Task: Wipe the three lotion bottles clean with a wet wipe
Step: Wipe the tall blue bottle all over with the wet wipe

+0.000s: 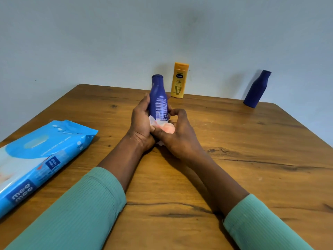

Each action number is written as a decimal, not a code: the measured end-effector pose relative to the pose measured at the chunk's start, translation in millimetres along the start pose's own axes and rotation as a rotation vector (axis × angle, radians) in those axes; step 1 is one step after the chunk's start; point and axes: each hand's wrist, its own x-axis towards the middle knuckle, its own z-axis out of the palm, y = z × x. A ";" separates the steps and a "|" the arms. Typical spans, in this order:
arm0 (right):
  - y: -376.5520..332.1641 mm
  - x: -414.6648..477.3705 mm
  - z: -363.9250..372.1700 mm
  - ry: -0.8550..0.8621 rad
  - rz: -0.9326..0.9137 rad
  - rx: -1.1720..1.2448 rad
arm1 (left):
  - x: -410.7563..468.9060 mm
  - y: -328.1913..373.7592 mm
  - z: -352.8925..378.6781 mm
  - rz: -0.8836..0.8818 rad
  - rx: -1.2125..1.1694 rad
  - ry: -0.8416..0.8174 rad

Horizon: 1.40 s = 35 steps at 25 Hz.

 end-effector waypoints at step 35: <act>0.9 9.6 -16.0 -0.090 0.231 0.840 | 0.4 6.8 -9.6 -0.079 -0.148 -0.108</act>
